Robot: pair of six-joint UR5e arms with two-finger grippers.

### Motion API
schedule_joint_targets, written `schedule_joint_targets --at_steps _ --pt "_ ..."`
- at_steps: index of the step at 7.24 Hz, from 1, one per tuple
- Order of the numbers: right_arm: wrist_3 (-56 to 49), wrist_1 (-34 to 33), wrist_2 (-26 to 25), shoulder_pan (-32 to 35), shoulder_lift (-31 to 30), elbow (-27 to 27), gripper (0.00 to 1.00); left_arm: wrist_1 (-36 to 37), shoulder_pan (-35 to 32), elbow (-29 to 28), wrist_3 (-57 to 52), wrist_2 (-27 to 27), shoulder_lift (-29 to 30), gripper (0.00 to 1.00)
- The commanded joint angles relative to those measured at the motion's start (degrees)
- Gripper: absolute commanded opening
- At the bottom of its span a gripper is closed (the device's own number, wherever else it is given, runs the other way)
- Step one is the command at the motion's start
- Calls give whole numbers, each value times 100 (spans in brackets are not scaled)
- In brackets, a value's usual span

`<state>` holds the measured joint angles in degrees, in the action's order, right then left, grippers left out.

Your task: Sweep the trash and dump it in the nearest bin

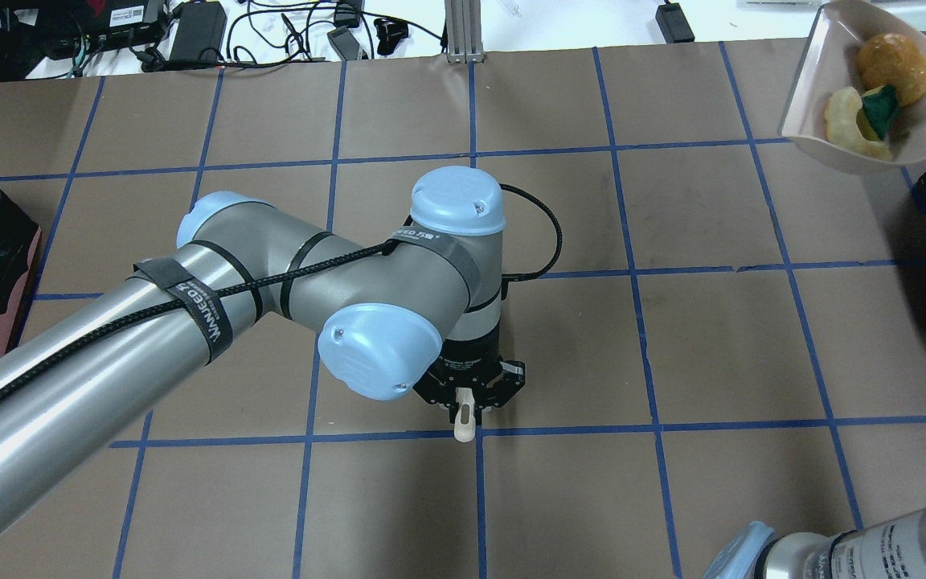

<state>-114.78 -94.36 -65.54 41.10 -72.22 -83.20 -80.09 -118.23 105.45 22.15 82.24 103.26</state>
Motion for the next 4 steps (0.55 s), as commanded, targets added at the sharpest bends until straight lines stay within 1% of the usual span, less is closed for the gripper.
schedule_joint_targets --at_steps 1,2,3,4 --pt "-935 129 -484 -443 23 163 10 196 -24 124 -17 -6 2 0" --pt "-1297 128 -860 -802 32 303 10 196 -33 151 -26 -6 28 0" --pt "-1527 85 -1247 -910 67 469 7 196 -103 212 -35 11 -7 0" --pt "-1747 58 -1347 -963 172 671 3 196 -121 221 -18 11 10 0"
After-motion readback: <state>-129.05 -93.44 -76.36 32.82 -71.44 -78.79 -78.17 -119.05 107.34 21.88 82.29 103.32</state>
